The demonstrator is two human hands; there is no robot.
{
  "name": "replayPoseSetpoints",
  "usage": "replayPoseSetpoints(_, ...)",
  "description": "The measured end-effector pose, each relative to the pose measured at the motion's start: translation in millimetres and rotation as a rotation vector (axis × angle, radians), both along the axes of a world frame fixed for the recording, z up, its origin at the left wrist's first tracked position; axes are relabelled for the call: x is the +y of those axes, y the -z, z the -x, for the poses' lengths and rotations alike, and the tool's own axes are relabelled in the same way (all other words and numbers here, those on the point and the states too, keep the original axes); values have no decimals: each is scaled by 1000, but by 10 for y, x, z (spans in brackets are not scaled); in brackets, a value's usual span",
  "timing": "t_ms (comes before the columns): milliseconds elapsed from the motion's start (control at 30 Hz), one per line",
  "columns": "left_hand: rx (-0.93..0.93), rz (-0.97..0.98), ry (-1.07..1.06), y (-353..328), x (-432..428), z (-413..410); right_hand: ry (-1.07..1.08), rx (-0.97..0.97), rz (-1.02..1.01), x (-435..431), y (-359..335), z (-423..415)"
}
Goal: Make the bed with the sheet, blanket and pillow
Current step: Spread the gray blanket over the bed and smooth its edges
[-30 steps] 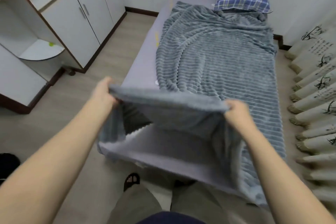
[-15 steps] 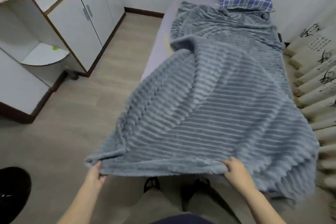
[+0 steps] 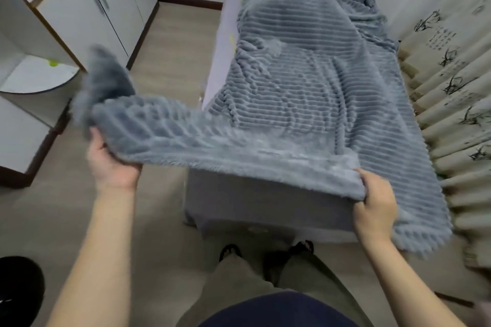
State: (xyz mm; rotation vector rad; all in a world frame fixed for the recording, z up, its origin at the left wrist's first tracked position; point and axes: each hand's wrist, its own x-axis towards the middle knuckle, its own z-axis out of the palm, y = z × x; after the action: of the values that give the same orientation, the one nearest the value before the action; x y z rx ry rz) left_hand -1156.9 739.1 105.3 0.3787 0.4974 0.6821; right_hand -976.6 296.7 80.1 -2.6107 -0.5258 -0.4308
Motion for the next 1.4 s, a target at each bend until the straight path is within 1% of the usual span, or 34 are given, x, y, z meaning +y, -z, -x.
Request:
replayPoseSetpoints(33,-80,104,-30,123,55,166,-81,5,68,2,72,99)
replayPoseSetpoints(67,-43,173,-59,310,47,338,-153,120,169,6,175,190)
replayPoseSetpoints(100,93,193,-79,510,-50,491,-191,325,273,2,275,259)
replayPoseSetpoints(133,301,240,-82,668,-203,635,-188,516,410,-35,406,309)
replayPoseSetpoints(167,466,288,-44,839,-327,740,-158,621,536,-86,533,336)
replayPoseSetpoints(200,607,327,-1,948,-418,828,-128,646,598,-136,629,342)
replayPoseSetpoints(267,776,397,-17,1198,-458,988,-69,652,589,-202,712,321)
replayPoseSetpoints(300,800,413,-55,1284,-464,1031,-64,650,591,-230,738,290)
replayPoseSetpoints(367,773,422,-106,1354,-478,1024,-100,667,651,-272,781,208)
replayPoseSetpoints(467,795,410,-91,1323,-522,868,-151,737,701,-340,877,112)
replayPoseSetpoints(533,793,419,-109,1269,-553,747,-196,854,734,-391,997,54)
replayPoseSetpoints(567,780,406,-102,1222,-568,690,-225,943,779,-393,1060,24)
replayPoseSetpoints(633,793,328,-24,1121,-610,577,-247,1126,849,-329,1155,-26)
replayPoseSetpoints(667,850,266,22,1073,-638,522,-242,1190,836,-251,1200,-40)
replayPoseSetpoints(700,934,191,67,1024,-676,467,-230,1222,772,-124,1236,-52)
replayPoseSetpoints(767,1118,14,167,941,-779,358,-245,1223,545,274,1216,-62)
replayPoseSetpoints(800,1181,-72,218,916,-844,307,-262,1229,417,537,1163,-46)
replayPoseSetpoints(833,1204,-146,275,895,-909,256,-281,1249,289,815,1106,-15)
replayPoseSetpoints(900,1171,-256,418,849,-1038,142,-313,1358,75,1407,954,76)
replayPoseSetpoints(967,1118,-321,543,811,-1147,40,-325,1485,-43,1947,804,183)
replayPoseSetpoints(1033,1044,-364,639,800,-1210,-10,-321,1550,-64,2384,700,273)
replayPoseSetpoints(1100,961,-395,750,820,-1191,22,-329,1603,8,2707,628,362)
replayPoseSetpoints(1133,918,-382,796,837,-1146,52,-344,1612,64,2831,608,398)
replayPoseSetpoints(1167,870,-331,808,858,-1071,89,-363,1583,117,2934,608,420)
replayPoseSetpoints(1200,804,-240,775,886,-964,134,-375,1530,149,3026,623,445)
replayPoseSetpoints(1267,582,64,629,920,-638,178,-382,1469,107,3200,635,489)
replayPoseSetpoints(1300,475,229,556,925,-433,178,-376,1485,67,3278,647,512)
replayPoseSetpoints(1333,422,368,496,942,-227,176,-353,1513,29,3348,637,540)
replayPoseSetpoints(1367,429,476,444,969,-17,179,-324,1527,1,3414,616,568)
replayPoseSetpoints(1400,489,528,425,1003,183,179,-291,1519,-26,3464,604,589)
